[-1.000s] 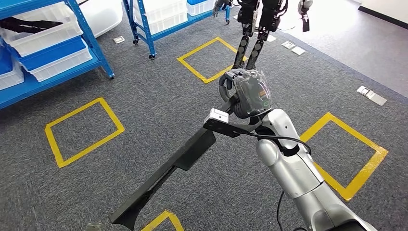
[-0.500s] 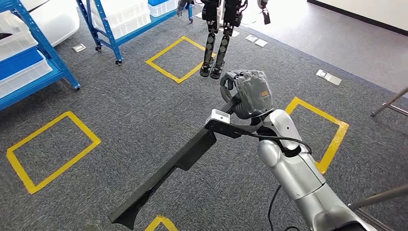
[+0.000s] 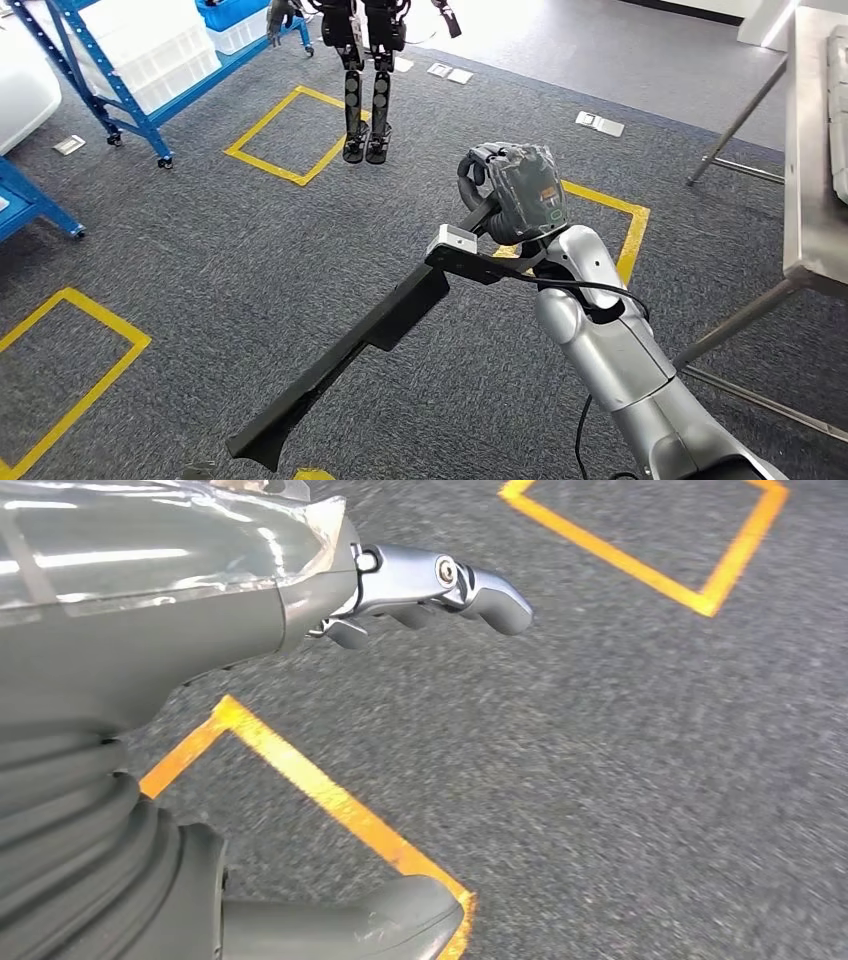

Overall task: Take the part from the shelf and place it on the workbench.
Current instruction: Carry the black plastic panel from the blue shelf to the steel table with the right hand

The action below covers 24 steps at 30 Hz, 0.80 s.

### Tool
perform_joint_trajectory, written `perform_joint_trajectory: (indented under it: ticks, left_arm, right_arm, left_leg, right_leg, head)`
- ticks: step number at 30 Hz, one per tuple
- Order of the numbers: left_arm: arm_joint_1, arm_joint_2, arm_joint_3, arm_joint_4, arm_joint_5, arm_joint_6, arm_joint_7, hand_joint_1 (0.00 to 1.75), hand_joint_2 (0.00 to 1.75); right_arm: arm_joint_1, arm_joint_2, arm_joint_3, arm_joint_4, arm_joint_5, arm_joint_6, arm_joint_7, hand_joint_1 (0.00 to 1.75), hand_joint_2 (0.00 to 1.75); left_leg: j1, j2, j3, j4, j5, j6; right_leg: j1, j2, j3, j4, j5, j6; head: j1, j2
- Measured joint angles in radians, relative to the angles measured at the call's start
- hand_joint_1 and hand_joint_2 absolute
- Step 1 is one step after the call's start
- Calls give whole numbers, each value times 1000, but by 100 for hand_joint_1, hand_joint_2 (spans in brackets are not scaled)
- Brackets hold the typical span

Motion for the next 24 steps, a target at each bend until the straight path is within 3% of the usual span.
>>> perform_joint_trajectory:
  ticks: [1, 2, 4, 6, 8, 9, 10, 12, 13, 15, 16, 18, 20, 21, 22, 24]
  left_arm:
    - [0, 0, 0, 0, 0, 4, -5, 0, 175]
    - [1, 0, 0, 0, 0, 9, -11, 0, 175]
    - [1, 0, 0, 0, 0, 14, -20, 0, 175]
    - [2, -1, 0, 0, 1, 16, -27, 0, 175]
    - [1, -2, 0, 0, 2, 19, -32, 0, 175]
    - [0, -3, 0, 0, 2, 20, -34, 0, 175]
    - [0, -4, 1, 0, 2, 21, -36, 0, 175]
    - [0, -3, 1, 0, 2, 23, -38, 0, 175]
    - [1, -3, 1, 0, 2, 23, -38, 0, 175]
    - [2, -2, 1, 0, 2, 24, -39, 0, 175]
    - [1, -2, 1, 0, 3, 23, -39, 0, 175]
    - [1, -2, 1, 0, 3, 23, -39, 0, 175]
    - [1, -1, 1, 0, 3, 24, -39, 0, 175]
    - [1, -1, 1, 0, 3, 25, -39, 0, 175]
    - [0, -2, 1, 0, 3, 25, -39, 0, 175]
    - [-3, -3, 1, 0, 1, 26, -39, 0, 175]
  right_arm:
    - [0, 0, 0, 0, 0, 0, 0, 152, 175]
    - [0, -1, -1, 0, 0, 0, 0, 152, 175]
    - [-3, -1, -3, 0, -1, -1, 0, 152, 175]
    - [-6, -3, -8, 0, -3, -2, 1, 152, 175]
    - [-8, -8, -15, 0, -3, -2, 1, 152, 175]
    - [-9, -12, -19, 0, -3, -4, 1, 152, 175]
    - [-12, -15, -22, 0, -1, -5, 2, 152, 175]
    - [-21, -22, -27, 0, 4, -8, 5, 152, 175]
    - [-25, -25, -30, 1, 7, -8, 6, 152, 175]
    - [-28, -36, -37, 3, 11, -8, 8, 152, 175]
    - [-31, -42, -40, 5, 13, -8, 9, 152, 175]
    - [-42, -57, -48, 9, 16, -8, 9, 152, 175]
    - [-58, -69, -57, 12, 18, -8, 9, 152, 175]
    - [-65, -75, -61, 14, 18, -8, 9, 152, 175]
    - [-70, -81, -65, 15, 18, -8, 9, 152, 175]
    - [-76, -94, -71, 17, 18, -8, 9, 152, 175]
  left_leg:
    - [2, -2, 5, -18, 23, -1]
    - [5, -8, 28, -72, 60, -1]
    - [16, -55, 85, -199, 119, -3]
    - [19, -89, 109, -255, 133, 1]
    - [12, -68, 111, -263, 137, 17]
    - [9, -54, 114, -269, 142, 27]
    - [9, -40, 117, -276, 146, 37]
    - [2, -9, 121, -284, 151, 49]
    - [-2, 6, 121, -285, 151, 53]
    - [-8, 36, 121, -284, 149, 55]
    - [-10, 50, 122, -284, 148, 55]
    - [-12, 74, 123, -284, 147, 54]
    - [-17, 94, 127, -284, 142, 46]
    - [-19, 104, 130, -284, 139, 42]
    - [-20, 116, 133, -285, 136, 37]
    - [-16, 125, 137, -281, 127, 26]
  right_leg:
    - [-1, 15, 0, 2, 0, 0]
    - [-2, 31, 0, 5, 0, 1]
    - [-2, 57, -5, 15, -2, 6]
    - [-1, 80, -18, 20, 0, 19]
    - [-2, 105, -30, 14, 8, 38]
    - [-2, 99, -36, 16, 8, 44]
    - [0, 76, -49, 34, -1, 47]
    - [1, 7, -100, 135, -45, 44]
    - [1, -15, -134, 204, -71, 43]
    - [-2, -30, -176, 290, -96, 47]
    - [-3, -34, -169, 279, -87, 53]
    - [-4, -64, -96, 150, -43, 63]
    - [6, -115, -27, 30, -8, 57]
    - [11, -128, -16, 8, -2, 51]
    - [17, -126, -15, 4, 0, 44]
    - [11, -97, -15, -2, 5, 34]
  head:
    - [0, 0]
    - [0, 0]
    - [0, 0]
    - [0, 0]
    - [0, 0]
    - [1, 0]
    - [4, 0]
    - [11, 0]
    - [14, 0]
    - [14, 0]
    - [14, 0]
    - [15, 0]
    - [14, 0]
    - [14, 0]
    - [13, 0]
    - [12, 0]
